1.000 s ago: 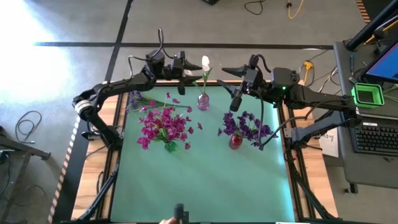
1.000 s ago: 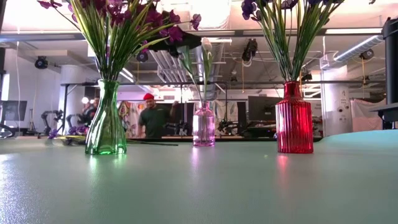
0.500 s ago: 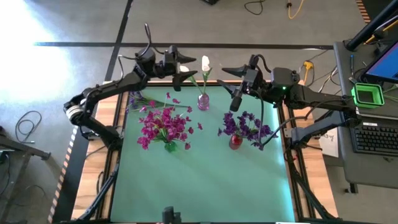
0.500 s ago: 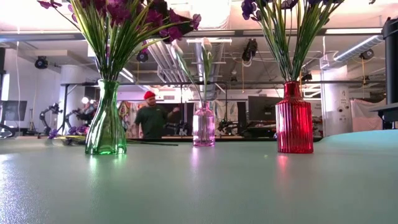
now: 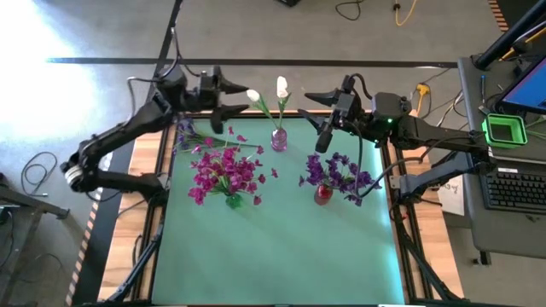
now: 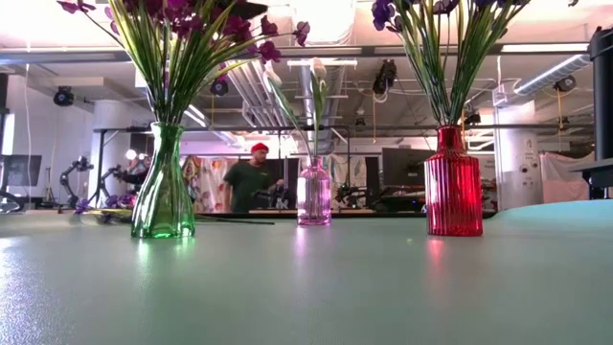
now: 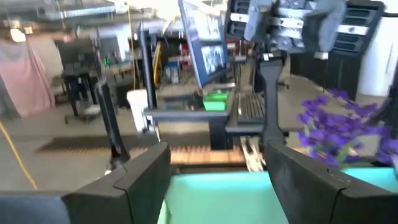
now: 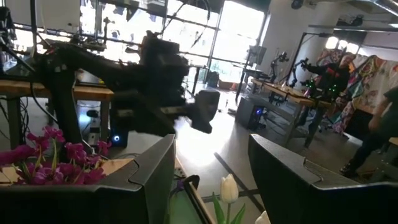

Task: Sort flowers into vase by color
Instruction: Put the violet flowers into the red flower vase

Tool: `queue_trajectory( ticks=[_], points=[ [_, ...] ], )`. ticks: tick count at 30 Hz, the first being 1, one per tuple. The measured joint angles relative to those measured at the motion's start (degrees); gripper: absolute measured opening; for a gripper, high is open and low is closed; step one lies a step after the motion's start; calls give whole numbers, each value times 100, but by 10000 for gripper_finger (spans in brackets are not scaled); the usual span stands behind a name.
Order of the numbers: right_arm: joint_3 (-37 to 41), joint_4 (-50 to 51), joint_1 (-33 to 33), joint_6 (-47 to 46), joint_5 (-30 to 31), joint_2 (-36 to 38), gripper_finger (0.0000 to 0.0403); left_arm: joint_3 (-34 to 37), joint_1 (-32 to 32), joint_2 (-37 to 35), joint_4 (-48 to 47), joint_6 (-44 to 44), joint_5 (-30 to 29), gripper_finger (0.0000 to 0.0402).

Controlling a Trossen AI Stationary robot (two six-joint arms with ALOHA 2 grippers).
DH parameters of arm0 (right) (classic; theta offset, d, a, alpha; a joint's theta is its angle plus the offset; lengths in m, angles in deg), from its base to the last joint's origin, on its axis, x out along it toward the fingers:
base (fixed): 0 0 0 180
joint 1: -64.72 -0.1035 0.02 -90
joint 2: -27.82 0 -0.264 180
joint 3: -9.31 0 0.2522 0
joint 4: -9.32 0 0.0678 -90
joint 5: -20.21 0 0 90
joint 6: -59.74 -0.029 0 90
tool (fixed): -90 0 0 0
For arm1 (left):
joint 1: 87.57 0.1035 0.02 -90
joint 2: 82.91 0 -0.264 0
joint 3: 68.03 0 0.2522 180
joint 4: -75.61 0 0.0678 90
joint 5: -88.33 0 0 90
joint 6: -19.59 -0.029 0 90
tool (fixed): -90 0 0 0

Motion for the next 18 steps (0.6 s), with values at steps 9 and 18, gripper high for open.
queue_trajectory(
  ticks=[9, 18],
  points=[
    [1, -13, 0, -111, 2, 0, 194, -2, 2, -1295, -2465, -520, -2186, 247],
    [-100, -81, -2, -544, 466, -31, 194, 7, 2, -1590, -4277, -312, -3127, 247]
  ],
)
